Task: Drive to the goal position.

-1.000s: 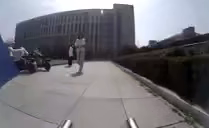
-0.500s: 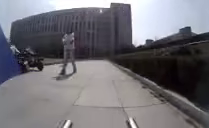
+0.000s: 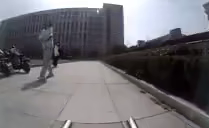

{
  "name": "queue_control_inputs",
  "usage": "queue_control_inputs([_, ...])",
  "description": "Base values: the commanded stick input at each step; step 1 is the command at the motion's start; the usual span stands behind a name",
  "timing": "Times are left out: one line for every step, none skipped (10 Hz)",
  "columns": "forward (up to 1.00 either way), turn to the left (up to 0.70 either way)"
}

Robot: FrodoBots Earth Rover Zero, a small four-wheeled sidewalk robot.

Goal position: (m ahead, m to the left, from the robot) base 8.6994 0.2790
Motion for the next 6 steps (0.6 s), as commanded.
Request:
queue_control_inputs([0.7, -0.05])
queue_control_inputs([0.7, -0.03])
queue_control_inputs([0.7, 0.0])
queue_control_inputs([0.7, 0.01])
queue_control_inputs([0.7, 0.01])
queue_control_inputs([0.7, 0.01])
